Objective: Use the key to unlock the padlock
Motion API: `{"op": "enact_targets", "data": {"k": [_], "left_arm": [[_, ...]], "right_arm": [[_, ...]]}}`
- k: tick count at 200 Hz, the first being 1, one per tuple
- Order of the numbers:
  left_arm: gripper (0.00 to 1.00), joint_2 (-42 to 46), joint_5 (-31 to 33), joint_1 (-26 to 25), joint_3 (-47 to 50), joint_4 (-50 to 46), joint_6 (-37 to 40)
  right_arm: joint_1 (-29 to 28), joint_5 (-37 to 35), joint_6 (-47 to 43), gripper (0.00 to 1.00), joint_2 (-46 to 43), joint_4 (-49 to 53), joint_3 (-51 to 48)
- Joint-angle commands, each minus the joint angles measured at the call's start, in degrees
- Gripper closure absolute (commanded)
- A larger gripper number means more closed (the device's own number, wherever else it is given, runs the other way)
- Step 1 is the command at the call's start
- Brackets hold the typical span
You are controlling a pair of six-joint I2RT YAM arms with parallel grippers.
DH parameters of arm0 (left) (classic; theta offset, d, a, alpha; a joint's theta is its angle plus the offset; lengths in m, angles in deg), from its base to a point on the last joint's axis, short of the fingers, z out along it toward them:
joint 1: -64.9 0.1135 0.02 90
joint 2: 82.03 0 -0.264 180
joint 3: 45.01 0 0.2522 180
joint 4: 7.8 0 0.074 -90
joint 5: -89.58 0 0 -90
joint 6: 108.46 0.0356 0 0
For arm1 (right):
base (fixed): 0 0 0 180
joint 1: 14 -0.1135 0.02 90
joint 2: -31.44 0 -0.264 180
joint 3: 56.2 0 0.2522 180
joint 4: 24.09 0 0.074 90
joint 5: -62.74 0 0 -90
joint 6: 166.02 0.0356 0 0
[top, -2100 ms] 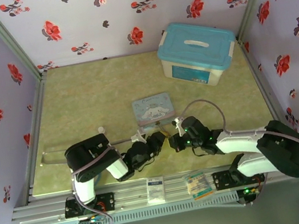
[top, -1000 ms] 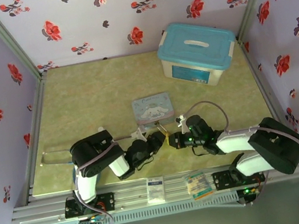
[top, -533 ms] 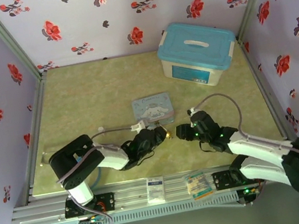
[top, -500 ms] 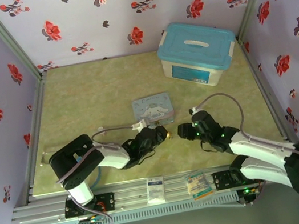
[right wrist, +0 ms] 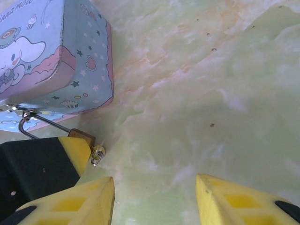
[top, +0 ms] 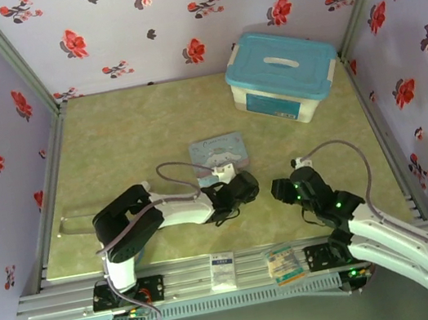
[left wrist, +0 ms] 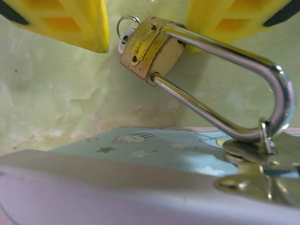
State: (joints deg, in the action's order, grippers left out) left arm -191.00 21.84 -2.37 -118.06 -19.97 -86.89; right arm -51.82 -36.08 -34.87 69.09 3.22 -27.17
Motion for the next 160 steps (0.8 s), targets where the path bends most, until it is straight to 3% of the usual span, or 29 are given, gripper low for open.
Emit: {"op": "enact_targets", "data": {"k": [1, 15, 43, 57, 104, 152, 160], "left_arm": [[0.60, -2.4, 3.8, 0.1, 0.9, -10.4, 1.0], [0.61, -1.2, 5.8, 0.2, 2.0, -13.7, 0.6], [0.77, 3.5, 7.8, 0.7, 6.1, -14.4, 1.5], [0.77, 5.8, 8.3, 0.7, 7.2, -15.5, 1.1], [0.62, 12.9, 9.2, 0.6, 12.6, -14.8, -0.4], [0.50, 14.4, 9.1, 0.1, 14.0, 0.2, 3.2], [0.45, 13.5, 8.0, 0.1, 13.0, 1.7, 3.7]], "right_arm": [[0.5, -0.6, 1.5, 0.51, -3.6, 2.7, -1.5], [0.5, -0.3, 1.6, 0.51, -5.0, 3.1, -2.1], [0.5, 0.6, 1.5, 0.51, -5.7, 2.9, -2.5], [0.5, 0.6, 1.1, 0.51, -5.5, 2.6, -2.4], [0.5, 1.6, 0.9, 0.51, -3.5, 0.1, -2.5], [0.5, 1.1, 0.6, 0.51, -2.2, 0.6, -1.9], [0.5, 0.9, 0.6, 0.51, -2.2, 0.7, -2.0]]}}
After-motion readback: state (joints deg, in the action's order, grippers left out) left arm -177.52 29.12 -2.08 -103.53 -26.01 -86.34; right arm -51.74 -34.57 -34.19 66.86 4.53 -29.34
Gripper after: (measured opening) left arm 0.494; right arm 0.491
